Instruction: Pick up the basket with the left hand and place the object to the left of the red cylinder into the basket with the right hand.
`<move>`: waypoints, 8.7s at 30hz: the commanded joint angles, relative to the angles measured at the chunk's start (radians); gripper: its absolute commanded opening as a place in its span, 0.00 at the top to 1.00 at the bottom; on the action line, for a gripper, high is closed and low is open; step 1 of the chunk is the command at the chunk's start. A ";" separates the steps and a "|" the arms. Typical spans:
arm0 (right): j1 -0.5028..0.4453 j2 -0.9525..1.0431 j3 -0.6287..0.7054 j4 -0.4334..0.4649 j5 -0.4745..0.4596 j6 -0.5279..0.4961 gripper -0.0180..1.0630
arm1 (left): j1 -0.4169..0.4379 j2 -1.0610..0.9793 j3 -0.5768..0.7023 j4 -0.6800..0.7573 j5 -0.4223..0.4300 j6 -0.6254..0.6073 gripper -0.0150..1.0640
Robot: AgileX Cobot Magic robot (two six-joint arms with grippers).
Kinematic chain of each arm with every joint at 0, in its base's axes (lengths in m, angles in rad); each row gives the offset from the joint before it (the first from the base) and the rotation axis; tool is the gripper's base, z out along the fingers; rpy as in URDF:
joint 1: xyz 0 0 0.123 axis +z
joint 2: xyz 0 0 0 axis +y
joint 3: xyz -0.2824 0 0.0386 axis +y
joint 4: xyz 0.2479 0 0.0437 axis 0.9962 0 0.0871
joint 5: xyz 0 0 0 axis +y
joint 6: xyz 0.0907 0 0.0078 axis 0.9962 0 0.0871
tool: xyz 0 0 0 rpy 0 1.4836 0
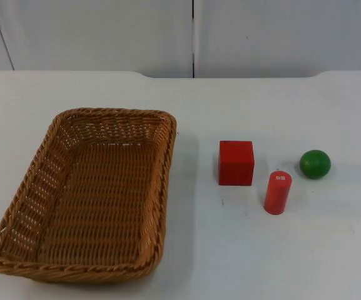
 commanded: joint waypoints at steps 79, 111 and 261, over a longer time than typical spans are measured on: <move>-0.005 0.121 -0.094 -0.025 -0.086 -0.013 0.01 | 0.004 0.547 -0.184 -0.225 -0.314 0.090 0.01; -0.005 0.665 -0.270 -0.025 -0.343 -0.031 0.01 | 0.004 0.580 -0.184 -0.250 -0.289 0.125 0.01; -0.005 0.911 -0.383 -0.022 -0.372 -0.068 0.01 | -0.079 1.998 -0.511 -0.620 -0.493 0.467 0.99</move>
